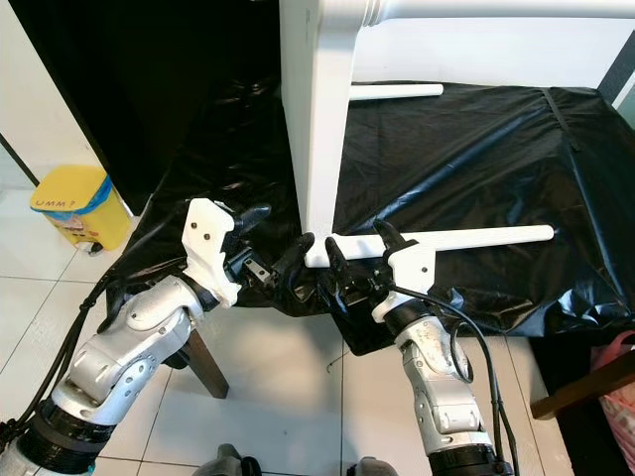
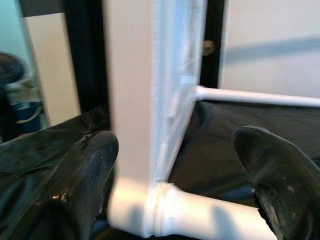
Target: Building children table
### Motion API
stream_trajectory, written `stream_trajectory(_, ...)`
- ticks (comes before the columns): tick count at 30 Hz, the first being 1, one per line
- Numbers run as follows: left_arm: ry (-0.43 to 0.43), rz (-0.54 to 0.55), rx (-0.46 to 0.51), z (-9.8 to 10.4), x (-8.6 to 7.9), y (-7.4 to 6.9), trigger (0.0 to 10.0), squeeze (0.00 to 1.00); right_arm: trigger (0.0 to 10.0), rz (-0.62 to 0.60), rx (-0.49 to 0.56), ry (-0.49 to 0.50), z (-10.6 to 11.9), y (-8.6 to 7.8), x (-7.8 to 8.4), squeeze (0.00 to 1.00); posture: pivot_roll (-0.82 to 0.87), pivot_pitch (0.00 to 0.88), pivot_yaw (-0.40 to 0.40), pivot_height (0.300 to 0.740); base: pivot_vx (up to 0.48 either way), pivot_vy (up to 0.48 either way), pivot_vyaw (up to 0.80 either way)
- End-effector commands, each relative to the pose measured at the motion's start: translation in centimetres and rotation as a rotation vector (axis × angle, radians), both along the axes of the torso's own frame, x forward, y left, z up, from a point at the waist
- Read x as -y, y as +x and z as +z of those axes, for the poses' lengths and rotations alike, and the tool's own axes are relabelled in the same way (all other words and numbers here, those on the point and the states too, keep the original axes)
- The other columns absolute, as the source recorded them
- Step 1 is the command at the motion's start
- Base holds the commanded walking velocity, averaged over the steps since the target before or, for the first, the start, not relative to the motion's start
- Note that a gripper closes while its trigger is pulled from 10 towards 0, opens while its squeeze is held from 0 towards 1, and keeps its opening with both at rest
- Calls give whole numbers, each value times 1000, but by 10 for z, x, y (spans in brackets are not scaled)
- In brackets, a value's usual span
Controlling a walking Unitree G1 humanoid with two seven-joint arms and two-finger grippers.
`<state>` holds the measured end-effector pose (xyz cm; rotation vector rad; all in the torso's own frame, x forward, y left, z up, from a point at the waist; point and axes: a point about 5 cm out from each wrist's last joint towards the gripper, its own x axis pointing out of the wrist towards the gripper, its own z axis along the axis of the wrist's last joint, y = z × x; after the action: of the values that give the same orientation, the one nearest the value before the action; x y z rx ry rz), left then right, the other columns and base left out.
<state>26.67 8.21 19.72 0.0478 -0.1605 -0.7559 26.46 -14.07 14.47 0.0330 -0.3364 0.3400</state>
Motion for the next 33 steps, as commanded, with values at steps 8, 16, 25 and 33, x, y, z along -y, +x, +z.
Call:
stream_trajectory(8, 62, 112, -21, -16, -2, 11, 10000, 0, 10000, -110, -28, 51, -5, 4, 10, 0, -95, 0, 3, 740, 0, 0, 0)
stream_trajectory(16, 113, 234, -104, -34, 1, 32, 10000, 0, 10000, -212, -35, 28, -6, 9, 23, 0, -107, 0, 3, 740, 0, 0, 0)
stream_trajectory(25, 134, 309, -118, -36, 14, 59, 10000, 0, 10000, -364, -47, 39, -6, 10, 35, 0, -122, 4, 4, 740, 0, 0, 0)
stream_trajectory(33, 167, 270, -124, -39, 42, 67, 10000, 0, 10000, -541, -49, 26, -9, -2, 54, 0, -178, 18, 41, 740, 0, 0, 0)
